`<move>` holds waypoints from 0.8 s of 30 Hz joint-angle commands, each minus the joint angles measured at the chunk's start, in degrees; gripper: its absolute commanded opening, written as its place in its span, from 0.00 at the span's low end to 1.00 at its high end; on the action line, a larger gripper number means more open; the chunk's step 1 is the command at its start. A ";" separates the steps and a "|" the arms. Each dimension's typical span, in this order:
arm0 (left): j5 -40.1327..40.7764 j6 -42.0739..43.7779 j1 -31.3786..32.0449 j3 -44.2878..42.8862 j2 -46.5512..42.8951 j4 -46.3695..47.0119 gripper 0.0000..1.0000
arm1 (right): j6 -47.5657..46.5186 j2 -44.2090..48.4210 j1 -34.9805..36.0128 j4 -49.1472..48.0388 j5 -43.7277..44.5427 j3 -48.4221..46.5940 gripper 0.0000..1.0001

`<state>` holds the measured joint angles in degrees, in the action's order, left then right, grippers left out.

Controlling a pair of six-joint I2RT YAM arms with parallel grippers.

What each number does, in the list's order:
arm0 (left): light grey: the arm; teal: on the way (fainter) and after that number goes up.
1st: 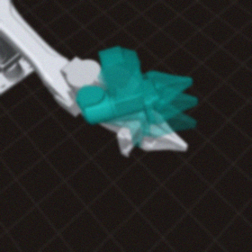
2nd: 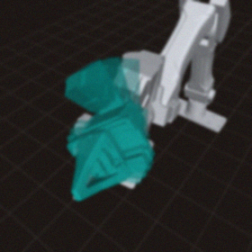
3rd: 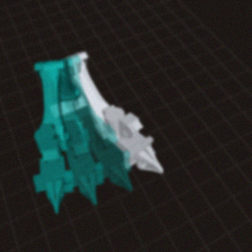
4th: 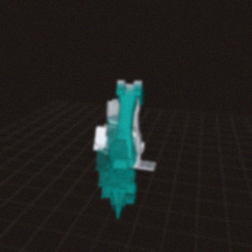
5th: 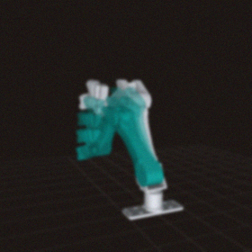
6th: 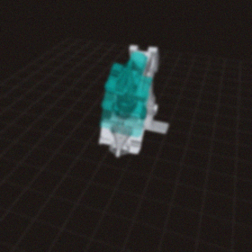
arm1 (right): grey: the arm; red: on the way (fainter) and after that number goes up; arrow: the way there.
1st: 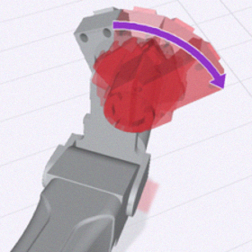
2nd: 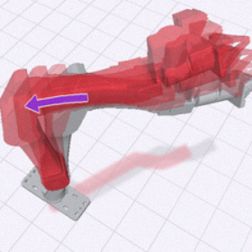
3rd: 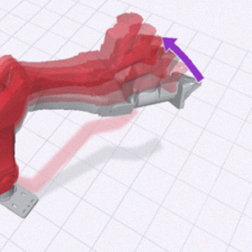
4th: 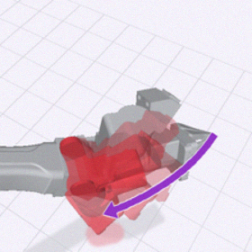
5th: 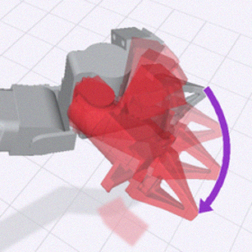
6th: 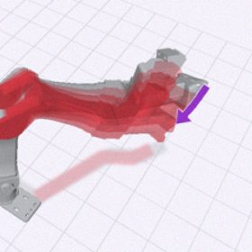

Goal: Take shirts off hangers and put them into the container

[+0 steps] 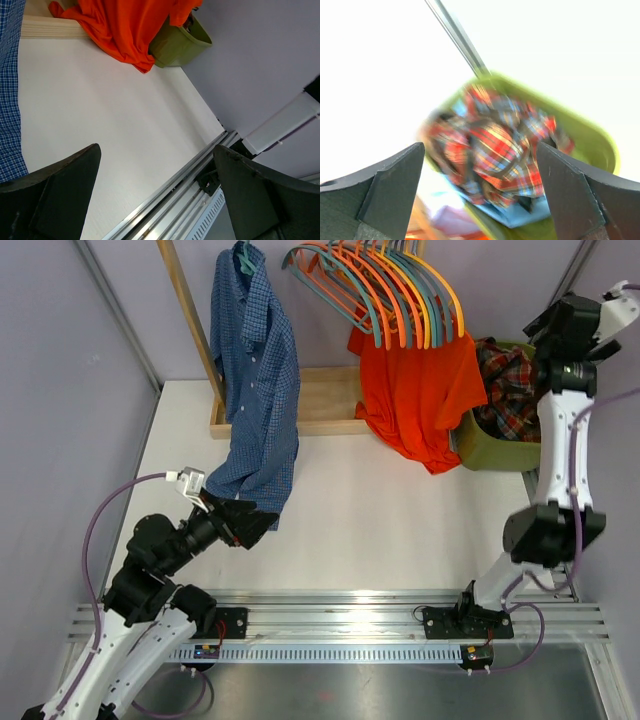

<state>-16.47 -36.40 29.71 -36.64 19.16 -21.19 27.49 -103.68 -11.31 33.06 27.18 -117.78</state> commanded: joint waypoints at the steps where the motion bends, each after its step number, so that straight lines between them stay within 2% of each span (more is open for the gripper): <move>1: 0.03 1.42 -0.10 -1.15 -0.88 0.80 0.99 | -5.51 14.62 2.87 -12.46 5.86 9.54 1.00; 3: 0.03 1.60 -0.10 -1.32 -1.05 0.54 0.99 | -6.65 22.42 4.27 -15.82 4.74 14.30 0.99; 6: 0.30 1.95 -0.10 -2.11 -1.84 -0.69 0.99 | -6.75 31.83 5.33 -21.36 -5.16 23.01 0.99; 9: 1.26 2.65 -0.10 -2.90 -3.24 -2.27 0.99 | -7.00 36.86 9.35 -20.49 -26.83 25.22 0.99; 12: 2.14 3.35 -0.10 -3.78 -4.48 -4.03 0.99 | -9.10 38.81 16.65 -19.17 -40.74 25.49 0.99; 13: 2.58 3.44 -0.10 -4.05 -5.35 -4.64 0.99 | -9.90 38.64 22.24 -17.69 -42.37 25.14 0.98; 17: 3.81 3.80 -0.10 -4.40 -7.55 -7.02 0.99 | -14.99 36.62 35.36 -14.08 -44.41 24.00 0.98; 20: 4.51 3.71 -0.10 -4.49 -8.96 -8.16 0.99 | -19.56 31.45 42.30 -10.22 -42.39 19.97 0.99; 24: 5.04 3.71 -0.10 -4.67 -10.19 -9.39 0.99 | -23.26 20.55 48.92 -3.99 -39.14 8.92 1.00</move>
<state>-12.60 -33.85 29.71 -39.44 10.02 -29.63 10.02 -77.97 33.63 23.51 -11.70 -100.84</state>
